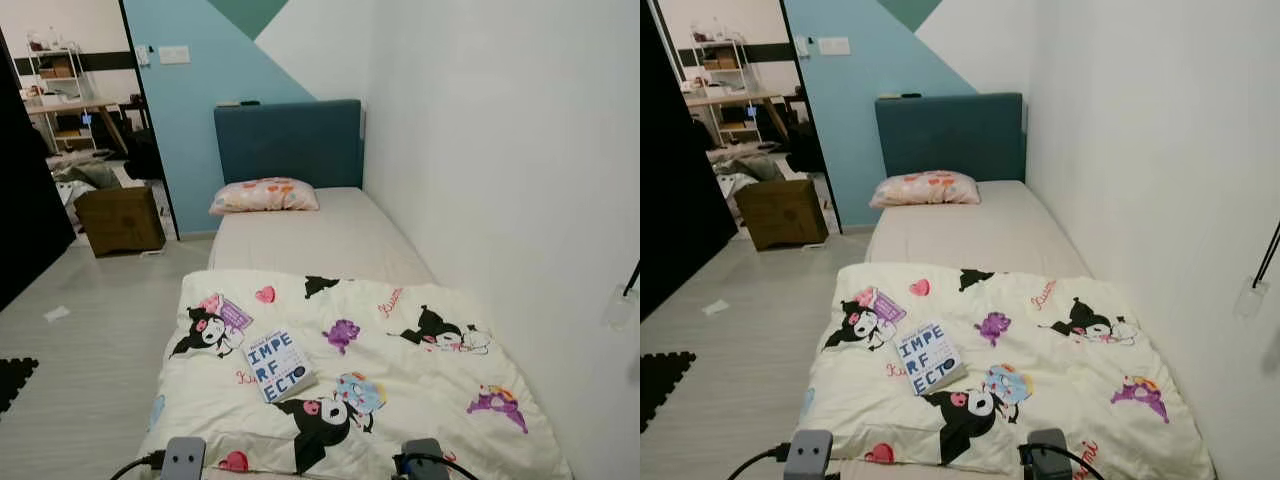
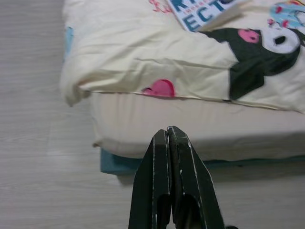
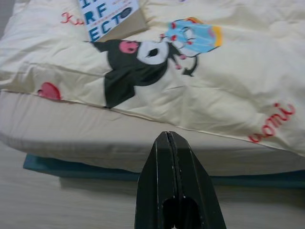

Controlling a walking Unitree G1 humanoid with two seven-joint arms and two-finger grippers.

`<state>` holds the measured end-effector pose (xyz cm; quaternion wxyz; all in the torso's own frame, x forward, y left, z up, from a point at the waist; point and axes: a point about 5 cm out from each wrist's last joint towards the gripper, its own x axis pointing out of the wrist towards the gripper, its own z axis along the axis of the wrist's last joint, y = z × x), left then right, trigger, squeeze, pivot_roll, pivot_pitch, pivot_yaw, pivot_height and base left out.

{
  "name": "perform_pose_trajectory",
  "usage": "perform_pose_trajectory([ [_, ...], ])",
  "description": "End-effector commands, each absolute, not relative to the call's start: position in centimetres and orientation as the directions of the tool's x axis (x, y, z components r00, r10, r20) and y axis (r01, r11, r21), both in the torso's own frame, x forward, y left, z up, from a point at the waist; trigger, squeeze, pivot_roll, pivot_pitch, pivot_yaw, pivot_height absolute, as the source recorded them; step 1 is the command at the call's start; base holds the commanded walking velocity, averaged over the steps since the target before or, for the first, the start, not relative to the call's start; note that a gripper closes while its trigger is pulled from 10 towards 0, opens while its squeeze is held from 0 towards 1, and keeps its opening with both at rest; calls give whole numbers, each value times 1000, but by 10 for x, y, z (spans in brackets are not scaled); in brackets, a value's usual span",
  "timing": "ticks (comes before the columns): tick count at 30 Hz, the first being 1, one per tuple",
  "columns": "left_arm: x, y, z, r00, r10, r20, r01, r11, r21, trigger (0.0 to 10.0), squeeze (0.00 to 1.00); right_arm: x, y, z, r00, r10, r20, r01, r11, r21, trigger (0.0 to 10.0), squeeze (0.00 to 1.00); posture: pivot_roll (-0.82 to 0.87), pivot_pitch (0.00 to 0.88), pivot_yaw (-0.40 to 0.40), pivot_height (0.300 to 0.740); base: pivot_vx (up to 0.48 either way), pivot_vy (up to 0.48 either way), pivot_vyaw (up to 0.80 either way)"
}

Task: Clean up the room

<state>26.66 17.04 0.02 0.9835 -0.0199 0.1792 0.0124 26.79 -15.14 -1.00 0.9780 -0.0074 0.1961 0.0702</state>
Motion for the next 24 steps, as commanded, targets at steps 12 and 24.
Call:
perform_pose_trajectory([
  [12,262,183,-1,936,42,-348,-44,999,5,10000,0,263,-143,-14,906,152,-395,-151,988,32,10000,0,-12,89,31,740,0,0,0],
  [24,259,181,-3,936,49,-347,-58,998,-13,10000,0,262,-148,-15,904,150,-399,-149,988,32,10000,0,-15,92,23,740,0,0,0],
])
